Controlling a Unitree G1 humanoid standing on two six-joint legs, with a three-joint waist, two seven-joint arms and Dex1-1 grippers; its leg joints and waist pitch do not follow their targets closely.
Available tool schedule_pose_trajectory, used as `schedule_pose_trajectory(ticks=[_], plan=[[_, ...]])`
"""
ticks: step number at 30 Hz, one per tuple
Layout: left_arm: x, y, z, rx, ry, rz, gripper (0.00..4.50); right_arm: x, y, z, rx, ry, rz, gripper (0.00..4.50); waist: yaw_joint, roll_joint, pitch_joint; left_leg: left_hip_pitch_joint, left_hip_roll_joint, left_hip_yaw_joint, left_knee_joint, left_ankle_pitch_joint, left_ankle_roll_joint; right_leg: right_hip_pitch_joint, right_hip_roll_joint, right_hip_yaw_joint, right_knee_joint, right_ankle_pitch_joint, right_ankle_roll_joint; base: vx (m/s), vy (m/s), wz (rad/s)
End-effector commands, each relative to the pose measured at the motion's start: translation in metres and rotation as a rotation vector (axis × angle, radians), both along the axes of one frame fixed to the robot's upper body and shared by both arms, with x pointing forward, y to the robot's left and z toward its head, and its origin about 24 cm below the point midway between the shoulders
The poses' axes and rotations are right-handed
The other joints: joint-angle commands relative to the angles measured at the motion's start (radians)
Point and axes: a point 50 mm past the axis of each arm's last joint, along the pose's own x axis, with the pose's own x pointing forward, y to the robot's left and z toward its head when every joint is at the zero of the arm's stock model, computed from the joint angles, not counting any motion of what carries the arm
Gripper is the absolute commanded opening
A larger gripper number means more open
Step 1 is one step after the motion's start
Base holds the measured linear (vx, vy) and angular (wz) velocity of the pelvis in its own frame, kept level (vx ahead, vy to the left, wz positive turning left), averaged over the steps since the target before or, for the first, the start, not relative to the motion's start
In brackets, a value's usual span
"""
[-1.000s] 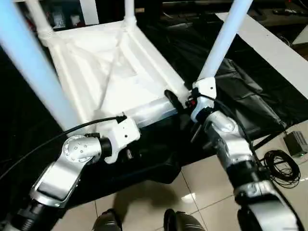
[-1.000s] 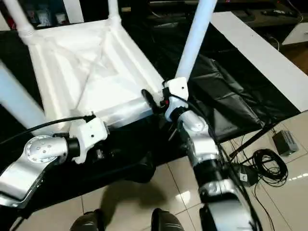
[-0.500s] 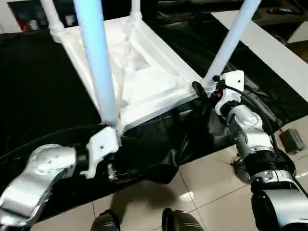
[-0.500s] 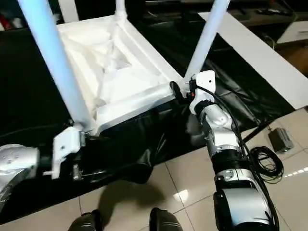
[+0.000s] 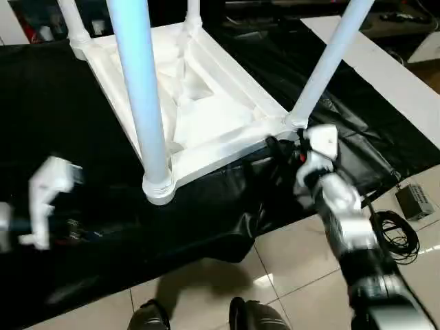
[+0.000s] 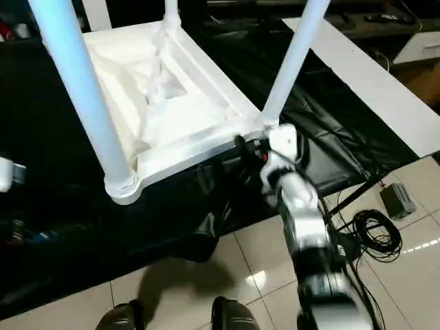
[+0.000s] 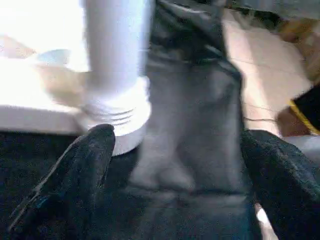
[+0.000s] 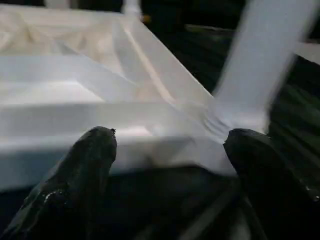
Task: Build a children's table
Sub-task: Rotate leg to tighten, then rotate table base
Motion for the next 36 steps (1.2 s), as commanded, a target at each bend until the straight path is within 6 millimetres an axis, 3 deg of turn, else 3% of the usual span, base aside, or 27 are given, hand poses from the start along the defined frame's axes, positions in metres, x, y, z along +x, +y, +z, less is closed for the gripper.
schedule_pose_trajectory(ticks=[1, 5, 9, 14, 16, 18, 21, 25, 26, 29, 36], plan=[[0.004, 0.005, 0.003, -0.008, -0.051, 0.032, 4.46, -0.005, -0.007, 0.001, 0.003, -0.005, -0.063, 3.95, 0.001, 0.018, -0.065, 0.035, 0.006, -0.001, -0.069, -0.248, -0.014, 0.041, -0.024, 0.031, -0.064, -0.235, -0.129, 0.0, 0.0, 0.0], [0.015, -0.01, 0.01, -0.141, -0.143, 0.013, 4.46, -0.006, -0.006, -0.008, 0.011, 0.046, -0.091, 3.95, 0.001, 0.023, -0.067, 0.04, 0.008, -0.003, -0.07, -0.25, -0.024, 0.04, -0.026, 0.031, -0.06, -0.205, -0.142, 0.0, 0.0, 0.0], [0.024, -0.032, 0.012, -0.274, -0.169, -0.05, 4.46, 0.002, -0.005, -0.007, -0.008, 0.066, -0.091, 3.95, 0.0, 0.019, -0.072, 0.035, 0.004, -0.001, -0.064, -0.198, -0.009, 0.049, -0.024, 0.031, -0.049, -0.121, -0.162, 0.0, 0.0, 0.0], [0.037, -0.05, 0.012, -0.332, -0.202, -0.076, 4.46, 0.009, 0.005, -0.009, -0.032, 0.112, -0.028, 3.95, 0.0, 0.017, -0.076, 0.03, 0.004, 0.0, -0.058, -0.158, 0.011, 0.057, -0.025, 0.032, -0.044, -0.077, -0.174, 0.0, 0.0, 0.0], [0.042, -0.056, 0.009, -0.326, -0.204, -0.076, 4.46, 0.011, 0.011, -0.01, -0.035, 0.125, 0.006, 3.95, -0.001, 0.011, -0.078, 0.029, 0.003, 0.001, -0.057, -0.146, 0.02, 0.059, -0.024, 0.032, -0.043, -0.062, -0.178, 0.0, 0.0, 0.0], [0.044, -0.063, 0.007, -0.33, -0.199, -0.09, 4.46, 0.013, 0.019, -0.011, -0.028, 0.14, 0.048, 3.95, -0.001, 0.014, -0.078, 0.031, 0.005, 0.001, -0.056, -0.143, 0.024, 0.058, -0.026, 0.031, -0.041, -0.062, -0.184, 0.0, 0.0, 0.0], [0.042, -0.086, 0.012, -0.373, -0.183, -0.192, 4.46, 0.019, 0.036, -0.009, -0.022, 0.146, 0.145, 3.95, -0.001, 0.015, -0.079, 0.031, 0.007, 0.0, -0.055, -0.14, 0.027, 0.06, -0.028, 0.031, -0.04, -0.061, -0.197, 0.0, 0.0, 0.0], [0.038, -0.101, 0.016, -0.392, -0.176, -0.264, 4.46, 0.022, 0.042, -0.006, -0.01, 0.142, 0.17, 3.95, 0.0, 0.016, -0.081, 0.031, 0.008, 0.001, -0.054, -0.121, 0.031, 0.063, -0.028, 0.03, -0.035, -0.031, -0.216, 0.0, 0.0, 0.0], [0.034, -0.115, 0.018, -0.389, -0.172, -0.334, 4.46, 0.023, 0.048, -0.005, -0.011, 0.147, 0.202, 3.95, -0.001, 0.015, -0.082, 0.03, 0.008, 0.0, -0.053, -0.116, 0.035, 0.065, -0.029, 0.031, -0.034, -0.018, -0.218, 0.0, 0.0, 0.0], [0.031, -0.129, 0.021, -0.402, -0.175, -0.393, 4.46, 0.023, 0.052, -0.006, -0.01, 0.153, 0.237, 3.95, -0.003, 0.013, -0.081, 0.028, 0.008, 0.001, -0.052, -0.106, 0.043, 0.067, -0.029, 0.031, -0.033, -0.004, -0.227, 0.0, 0.0, 0.0], [0.03, -0.164, 0.024, -0.417, -0.18, -0.513, 4.46, 0.021, 0.064, -0.008, -0.016, 0.147, 0.315, 3.95, -0.014, 0.014, -0.083, 0.024, 0.011, 0.001, -0.048, -0.132, 0.027, 0.069, -0.031, 0.031, -0.037, -0.051, -0.229, 0.0, 0.0, 0.0]])
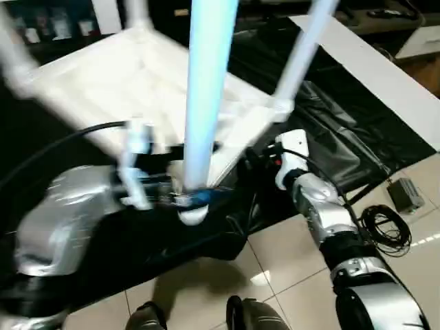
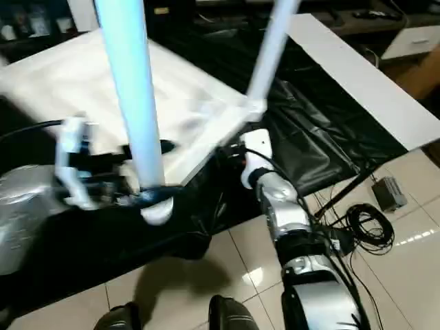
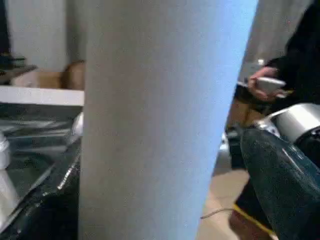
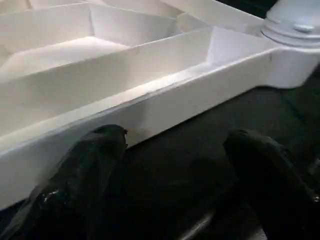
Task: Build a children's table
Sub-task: Rotate table base
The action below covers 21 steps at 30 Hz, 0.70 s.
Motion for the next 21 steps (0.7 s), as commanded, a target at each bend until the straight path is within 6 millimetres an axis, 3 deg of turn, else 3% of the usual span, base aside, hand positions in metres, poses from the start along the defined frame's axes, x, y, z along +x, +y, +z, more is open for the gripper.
schedule_pose_trajectory(ticks=[1, 10, 15, 21], plan=[[-0.006, -0.017, 0.002, 0.016, -0.021, -0.089, 4.46, -0.001, 0.016, 0.005, 0.0, -0.026, 0.085, 3.95, 0.013, 0.019, -0.083, 0.026, 0.001, 0.002, -0.055, -0.138, 0.025, 0.067, -0.04, 0.031, -0.043, -0.053, -0.229, 0.0, 0.0, 0.0], [0.012, -0.03, -0.005, 0.076, -0.051, -0.008, 4.46, 0.0, 0.02, 0.004, 0.005, -0.035, 0.097, 3.95, 0.015, 0.025, -0.083, 0.029, 0.002, 0.0, -0.056, -0.194, 0.004, 0.064, -0.038, 0.028, -0.051, -0.115, -0.219, 0.0, 0.0, 0.0], [0.022, -0.036, -0.009, 0.104, -0.08, 0.045, 4.46, -0.005, 0.03, 0.002, 0.032, -0.025, 0.177, 3.95, 0.019, 0.024, -0.084, 0.029, 0.003, -0.003, -0.055, -0.208, -0.001, 0.064, -0.041, 0.029, -0.051, -0.136, -0.218, 0.0, 0.0, 0.0], [0.031, -0.05, -0.008, 0.091, -0.111, 0.071, 4.46, -0.019, 0.05, -0.002, 0.032, -0.018, 0.36, 3.95, 0.02, 0.026, -0.086, 0.028, 0.003, -0.003, -0.055, -0.202, 0.015, 0.065, -0.041, 0.028, -0.053, -0.12, -0.234, 0.0, 0.0, 0.0]])
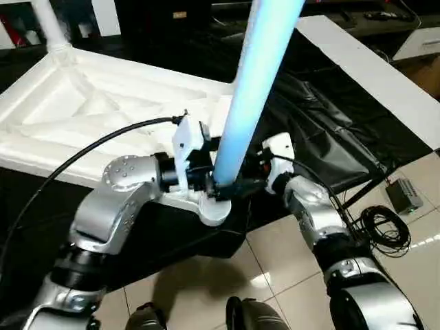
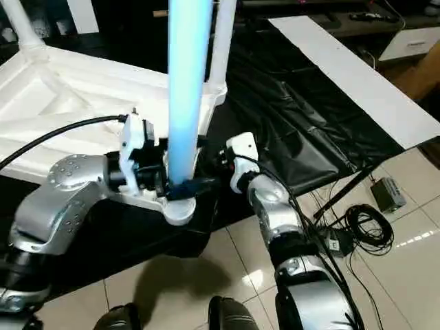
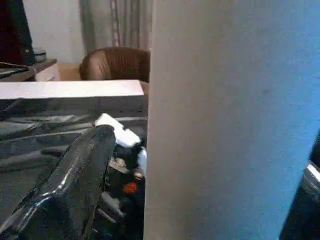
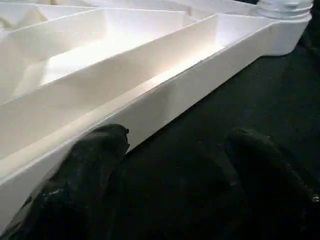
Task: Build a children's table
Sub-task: Rotate table base
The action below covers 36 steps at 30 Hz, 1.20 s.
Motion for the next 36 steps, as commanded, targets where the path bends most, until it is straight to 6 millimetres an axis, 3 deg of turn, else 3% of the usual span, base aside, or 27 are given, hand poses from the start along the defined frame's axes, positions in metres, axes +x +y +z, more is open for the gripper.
schedule_pose_trajectory(ticks=[1, 10, 13, 14, 16, 17, 19, 21, 23, 25, 26, 30, 31, 34, 36], plan=[[0.0, -0.016, 0.001, 0.008, -0.025, -0.033, 4.46, -0.01, 0.034, 0.002, 0.0, -0.017, 0.182, 3.95, 0.012, 0.022, -0.086, 0.026, 0.0, -0.002, -0.061, -0.21, 0.02, 0.065, -0.043, 0.028, -0.061, -0.132, -0.232, 0.0, 0.0, 0.0], [0.027, -0.012, -0.002, 0.039, -0.076, 0.165, 4.46, -0.002, 0.023, 0.009, 0.021, -0.062, 0.092, 3.95, 0.016, 0.028, -0.09, 0.029, 0.0, -0.002, -0.059, -0.199, 0.03, 0.066, -0.043, 0.028, -0.059, -0.096, -0.256, 0.0, 0.0, 0.0], [0.043, -0.005, -0.002, 0.092, -0.142, 0.313, 4.46, 0.005, 0.004, 0.018, 0.039, -0.1, -0.006, 3.95, 0.019, 0.036, -0.092, 0.03, -0.001, -0.002, -0.059, -0.214, 0.028, 0.067, -0.042, 0.027, -0.061, -0.104, -0.254, 0.0, 0.0, 0.0], [0.046, -0.004, -0.002, 0.097, -0.154, 0.333, 4.46, 0.006, -0.001, 0.02, 0.041, -0.109, -0.021, 3.95, 0.02, 0.031, -0.091, 0.028, -0.001, -0.003, -0.059, -0.225, 0.028, 0.069, -0.042, 0.027, -0.063, -0.122, -0.245, 0.0, 0.0, 0.0], [0.05, -0.002, -0.001, 0.108, -0.181, 0.373, 4.46, 0.008, -0.01, 0.023, 0.046, -0.124, -0.044, 3.95, 0.024, 0.032, -0.093, 0.03, -0.001, -0.004, -0.058, -0.222, 0.028, 0.068, -0.045, 0.027, -0.065, -0.135, -0.245, 0.0, 0.0, 0.0], [0.052, -0.001, 0.001, 0.102, -0.191, 0.386, 4.46, 0.009, -0.017, 0.026, 0.047, -0.133, -0.057, 3.95, 0.029, 0.041, -0.094, 0.03, -0.002, -0.003, -0.057, -0.215, 0.03, 0.067, -0.043, 0.028, -0.062, -0.12, -0.25, 0.0, 0.0, 0.0], [0.054, -0.001, 0.002, 0.093, -0.201, 0.402, 4.46, 0.009, -0.026, 0.028, 0.047, -0.144, -0.066, 3.95, 0.031, 0.037, -0.097, 0.027, -0.003, -0.002, -0.056, -0.199, 0.037, 0.071, -0.041, 0.027, -0.06, -0.089, -0.255, 0.0, 0.0, 0.0], [0.055, -0.001, 0.004, 0.074, -0.204, 0.402, 4.46, 0.008, -0.036, 0.031, 0.044, -0.156, -0.066, 3.95, 0.035, 0.036, -0.097, 0.027, -0.004, -0.001, -0.054, -0.189, 0.044, 0.073, -0.04, 0.028, -0.06, -0.075, -0.258, 0.0, 0.0, 0.0], [0.052, -0.003, 0.004, 0.033, -0.179, 0.358, 4.46, 0.004, -0.047, 0.035, 0.037, -0.173, -0.037, 3.95, 0.044, 0.05, -0.104, 0.029, -0.005, -0.001, -0.052, -0.179, 0.05, 0.076, -0.039, 0.028, -0.056, -0.041, -0.27, 0.0, 0.0, 0.0], [0.051, -0.003, 0.003, 0.032, -0.174, 0.349, 4.46, 0.003, -0.048, 0.035, 0.037, -0.174, -0.03, 3.95, 0.045, 0.044, -0.105, 0.026, -0.005, -0.001, -0.052, -0.179, 0.058, 0.076, -0.04, 0.027, -0.058, -0.037, -0.28, 0.0, 0.0, 0.0], [0.05, -0.002, 0.0, 0.035, -0.159, 0.323, 4.46, 0.0, -0.052, 0.036, 0.022, -0.181, -0.008, 3.95, 0.046, 0.05, -0.107, 0.026, -0.004, -0.001, -0.051, -0.181, 0.057, 0.077, -0.041, 0.027, -0.057, -0.042, -0.284, 0.0, 0.0, 0.0], [0.047, 0.018, -0.013, -0.034, -0.044, 0.335, 4.46, -0.011, -0.072, 0.038, -0.052, -0.191, -0.059, 3.95, 0.054, 0.048, -0.108, 0.026, -0.006, 0.0, -0.051, -0.181, 0.055, 0.078, -0.037, 0.027, -0.06, -0.064, -0.279, 0.0, 0.0, 0.0], [0.047, 0.019, -0.013, -0.035, -0.043, 0.337, 4.46, -0.011, -0.072, 0.038, -0.053, -0.192, -0.061, 3.95, 0.056, 0.053, -0.109, 0.027, -0.006, 0.0, -0.052, -0.186, 0.051, 0.076, -0.037, 0.026, -0.064, -0.079, -0.272, 0.0, 0.0, 0.0], [0.037, 0.035, -0.023, -0.059, 0.012, 0.426, 4.46, -0.019, -0.081, 0.038, -0.072, -0.162, -0.186, 3.95, 0.053, 0.053, -0.106, 0.024, -0.002, -0.004, -0.058, -0.221, 0.023, 0.077, -0.04, 0.026, -0.067, -0.165, -0.242, 0.0, 0.0, 0.0], [0.029, 0.047, -0.029, -0.109, 0.044, 0.513, 4.46, -0.027, -0.081, 0.038, -0.05, -0.14, -0.25, 3.95, 0.049, 0.054, -0.104, 0.027, -0.003, -0.003, -0.059, -0.251, 0.011, 0.069, -0.037, 0.026, -0.075, -0.229, -0.214, 0.0, 0.0, 0.0]])
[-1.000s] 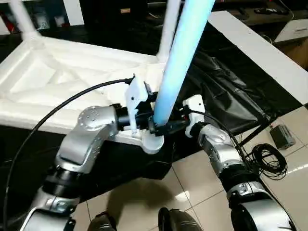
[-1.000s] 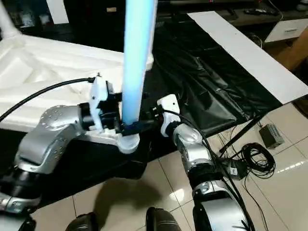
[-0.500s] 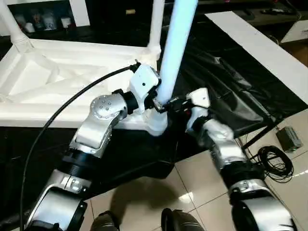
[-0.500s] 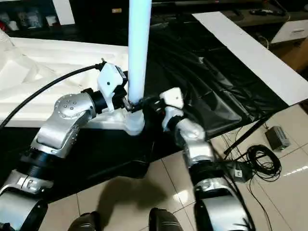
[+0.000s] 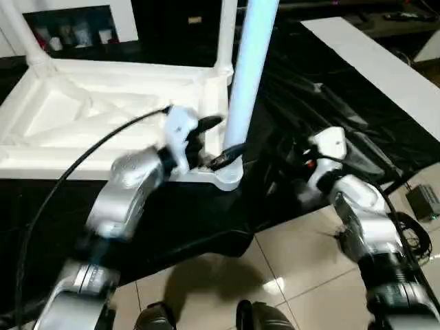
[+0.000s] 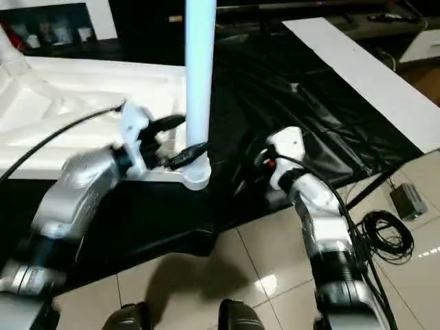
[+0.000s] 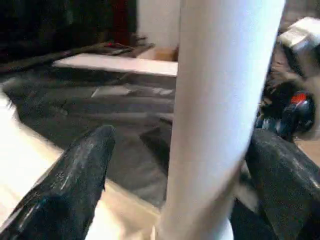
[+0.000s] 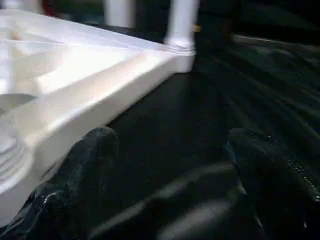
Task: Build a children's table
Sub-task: Rotate table base
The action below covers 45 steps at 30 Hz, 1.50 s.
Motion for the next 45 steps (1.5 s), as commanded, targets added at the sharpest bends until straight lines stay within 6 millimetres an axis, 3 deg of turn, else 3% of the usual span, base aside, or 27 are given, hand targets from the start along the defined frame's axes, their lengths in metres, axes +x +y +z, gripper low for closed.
schedule_pose_trajectory(ticks=[1, 8, 13, 15, 16, 19, 20, 22, 23, 24, 25, 27, 28, 29, 31, 33, 34, 35, 36, 37, 38, 39, 40, 41, 42, 44, 45], plan=[[-0.002, 0.015, 0.004, -0.048, -0.006, 0.099, 4.46, -0.005, -0.002, 0.002, 0.011, 0.009, -0.053, 3.95, 0.004, 0.011, -0.094, 0.023, -0.003, -0.002, -0.063, -0.273, 0.006, 0.064, -0.039, 0.026, -0.082, -0.273, -0.192, 0.0, 0.0, 0.0], [-0.031, 0.033, -0.022, -0.113, 0.004, 0.343, 4.46, -0.028, 0.007, -0.001, 0.045, -0.015, -0.154, 3.95, -0.002, 0.009, -0.087, 0.028, 0.001, -0.007, -0.071, -0.352, -0.012, 0.043, -0.032, 0.025, -0.098, -0.391, -0.096, 0.0, 0.0, 0.0], [-0.039, 0.04, -0.027, -0.069, -0.042, 0.481, 4.46, -0.04, 0.025, -0.003, -0.035, -0.028, -0.067, 3.95, -0.001, 0.012, -0.094, 0.026, 0.002, -0.008, -0.073, -0.333, -0.009, 0.046, -0.032, 0.025, -0.095, -0.316, -0.094, 0.0, 0.0, 0.0], [-0.038, 0.042, -0.025, -0.108, -0.043, 0.514, 4.46, -0.041, 0.027, -0.004, -0.031, -0.005, -0.059, 3.95, 0.0, 0.012, -0.091, 0.04, 0.001, -0.007, -0.074, -0.413, -0.021, 0.046, -0.031, 0.022, -0.099, -0.399, -0.087, 0.0, 0.0, 0.0], [-0.037, 0.043, -0.024, -0.114, -0.037, 0.532, 4.46, -0.041, 0.026, -0.003, -0.023, -0.005, -0.067, 3.95, 0.006, 0.021, -0.084, -0.011, -0.013, -0.049, -0.11, -0.444, 0.045, 0.094, -0.065, -0.027, -0.099, -0.501, -0.056, 0.003, 0.005, 0.22], [-0.037, 0.041, -0.022, -0.12, -0.035, 0.557, 4.46, -0.04, 0.023, 0.0, -0.019, -0.013, -0.1, 3.95, -0.004, 0.027, -0.064, 0.009, -0.031, -0.072, -0.092, -0.568, 0.066, 0.113, -0.093, -0.078, -0.15, -0.787, -0.024, 0.028, 0.004, 0.44], [-0.038, 0.037, -0.021, -0.116, -0.042, 0.548, 4.46, -0.04, 0.02, 0.001, -0.017, -0.021, -0.12, 3.95, 0.0, 0.042, -0.056, 0.003, -0.038, -0.073, -0.078, -0.598, 0.059, 0.155, -0.102, -0.12, -0.17, -0.899, -0.011, 0.037, 0.011, 0.5], [-0.039, 0.036, -0.022, -0.112, -0.041, 0.543, 4.46, -0.04, 0.019, 0.002, -0.02, -0.03, -0.13, 3.95, -0.001, 0.051, -0.048, -0.005, -0.04, -0.079, -0.084, -0.628, 0.054, 0.186, -0.092, -0.139, -0.162, -0.878, -0.022, 0.055, 0.005, 0.53], [-0.039, 0.034, -0.022, -0.107, -0.038, 0.537, 4.46, -0.04, 0.017, 0.002, 0.004, -0.025, -0.142, 3.95, -0.021, 0.057, -0.057, 0.102, -0.005, -0.066, -0.072, -0.686, 0.007, 0.114, -0.064, -0.104, -0.169, -0.829, -0.043, 0.055, -0.003, 0.29], [-0.039, 0.033, -0.023, -0.106, -0.04, 0.534, 4.46, -0.04, 0.016, 0.002, 0.028, -0.012, -0.151, 3.95, -0.028, 0.048, -0.039, 0.154, 0.005, -0.084, -0.073, -0.836, -0.055, 0.089, -0.033, -0.133, -0.17, -0.716, -0.07, 0.037, -0.031, 0.3], [-0.039, 0.033, -0.023, -0.106, -0.041, 0.537, 4.46, -0.04, 0.014, 0.002, 0.028, -0.013, -0.152, 3.95, -0.025, 0.046, -0.031, 0.135, 0.022, -0.088, -0.115, -0.884, -0.059, 0.116, -0.025, -0.119, -0.135, -0.616, -0.091, 0.0, 0.0, 0.0], [-0.04, 0.031, -0.024, -0.117, -0.04, 0.535, 4.46, -0.041, 0.012, 0.003, 0.02, -0.02, -0.159, 3.95, -0.029, 0.044, -0.044, 0.132, 0.009, -0.085, -0.118, -0.839, -0.049, 0.14, -0.041, -0.089, -0.125, -0.555, -0.114, 0.121, 0.023, -0.11], [-0.04, 0.03, -0.024, -0.116, -0.04, 0.538, 4.46, -0.042, 0.011, 0.003, 0.036, -0.014, -0.168, 3.95, -0.025, 0.034, -0.055, 0.114, -0.012, -0.065, -0.103, -0.711, -0.023, 0.166, -0.059, -0.066, -0.145, -0.586, -0.133, 0.139, 0.029, -0.13], [-0.04, 0.03, -0.024, -0.115, -0.036, 0.543, 4.46, -0.042, 0.009, 0.004, 0.042, -0.015, -0.176, 3.95, -0.007, 0.026, -0.083, 0.055, -0.031, -0.04, -0.091, -0.446, 0.027, 0.237, -0.073, -0.032, -0.155, -0.534, -0.141, 0.076, 0.009, -0.08], [-0.04, 0.03, -0.024, -0.129, -0.028, 0.546, 4.46, -0.042, 0.008, 0.004, 0.054, -0.012, -0.185, 3.95, 0.002, 0.03, -0.099, 0.048, -0.034, -0.029, -0.081, -0.172, 0.104, 0.235, -0.062, -0.025, -0.136, -0.343, -0.175, 0.16, 0.016, 0.01], [-0.041, 0.028, -0.024, -0.139, -0.021, 0.535, 4.46, -0.043, 0.002, 0.005, 0.076, -0.005, -0.206, 3.95, -0.013, 0.037, -0.132, 0.061, -0.046, -0.051, -0.047, 0.208, 0.21, 0.21, -0.02, -0.036, -0.052, 0.14, -0.198, 0.23, 0.007, 0.08], [-0.041, 0.027, -0.024, -0.131, -0.024, 0.523, 4.46, -0.043, 0.001, 0.005, 0.074, -0.004, -0.206, 3.95, -0.031, 0.035, -0.156, 0.115, -0.042, -0.094, 0.0, 0.617, 0.326, 0.149, 0.012, -0.033, 0.017, 0.496, -0.165, 0.19, -0.025, 0.07], [-0.041, 0.027, -0.024, -0.123, -0.027, 0.515, 4.46, -0.043, 0.0, 0.004, 0.073, -0.004, -0.204, 3.95, -0.044, 0.026, -0.163, 0.132, -0.036, -0.111, 0.021, 0.806, 0.369, 0.126, 0.016, -0.016, 0.035, 0.607, -0.124, 0.093, -0.025, 0.04], [-0.04, 0.026, -0.025, -0.112, -0.025, 0.502, 4.46, -0.043, -0.001, 0.004, 0.064, -0.001, -0.2, 3.95, -0.039, 0.026, -0.168, 0.156, -0.028, -0.135, 0.056, 1.062, 0.398, 0.077, -0.001, 0.015, 0.047, 0.697, -0.037, 0.134, -0.038, 0.06], [-0.039, 0.025, -0.025, -0.099, -0.026, 0.488, 4.46, -0.043, -0.001, 0.004, 0.058, 0.002, -0.195, 3.95, -0.028, 0.005, -0.153, 0.076, -0.076, -0.103, 0.056, 0.935, 0.342, 0.117, -0.007, 0.038, 0.03, 0.756, 0.022, 0.068, -0.018, 0.0], [-0.038, 0.024, -0.025, -0.08, -0.031, 0.461, 4.46, -0.042, -0.001, 0.003, 0.057, 0.006, -0.184, 3.95, -0.007, 0.005, -0.158, 0.037, -0.098, -0.075, 0.038, 0.638, 0.241, 0.153, 0.014, 0.043, 0.035, 0.853, 0.035, 0.077, -0.047, 0.04], [-0.036, 0.023, -0.024, -0.056, -0.04, 0.433, 4.46, -0.042, -0.002, 0.004, 0.054, 0.006, -0.171, 3.95, -0.007, 0.002, -0.159, 0.022, -0.094, -0.068, 0.031, 0.523, 0.191, 0.172, 0.019, 0.049, 0.041, 0.903, 0.029, 0.0, 0.0, 0.0], [-0.033, 0.022, -0.023, -0.033, -0.047, 0.408, 4.46, -0.042, -0.002, 0.004, 0.054, 0.008, -0.157, 3.95, 0.005, 0.013, -0.167, 0.01, -0.093, -0.062, 0.025, 0.425, 0.121, 0.197, 0.036, 0.046, 0.055, 1.018, 0.023, -0.022, -0.052, 0.1], [-0.031, 0.022, -0.022, -0.021, -0.048, 0.396, 4.46, -0.042, -0.002, 0.005, 0.054, 0.01, -0.149, 3.95, 0.01, 0.015, -0.16, 0.015, -0.088, -0.057, 0.022, 0.392, 0.096, 0.185, 0.035, 0.044, 0.048, 1.024, 0.017, -0.076, -0.045, 0.12], [-0.028, 0.023, -0.021, -0.015, -0.043, 0.393, 4.46, -0.042, -0.002, 0.005, 0.058, 0.012, -0.138, 3.95, 0.005, 0.024, -0.14, 0.025, -0.059, -0.057, 0.003, 0.275, 0.051, 0.155, 0.008, 0.039, 0.031, 0.899, -0.012, -0.076, -0.045, 0.12], [-0.018, 0.026, -0.017, -0.021, -0.034, 0.401, 4.46, -0.041, -0.001, 0.007, 0.056, 0.016, -0.116, 3.95, 0.002, 0.025, -0.116, 0.039, -0.029, -0.063, -0.037, -0.028, -0.034, 0.144, -0.019, 0.03, -0.012, 0.416, -0.07, -0.124, -0.027, 0.04], [-0.018, 0.026, -0.017, -0.021, -0.034, 0.401, 4.46, -0.041, -0.001, 0.007, 0.056, 0.016, -0.116, 3.95, 0.003, 0.026, -0.112, 0.044, -0.026, -0.063, -0.043, -0.094, -0.042, 0.14, -0.023, 0.031, -0.022, 0.292, -0.086, -0.138, -0.018, 0.0]])
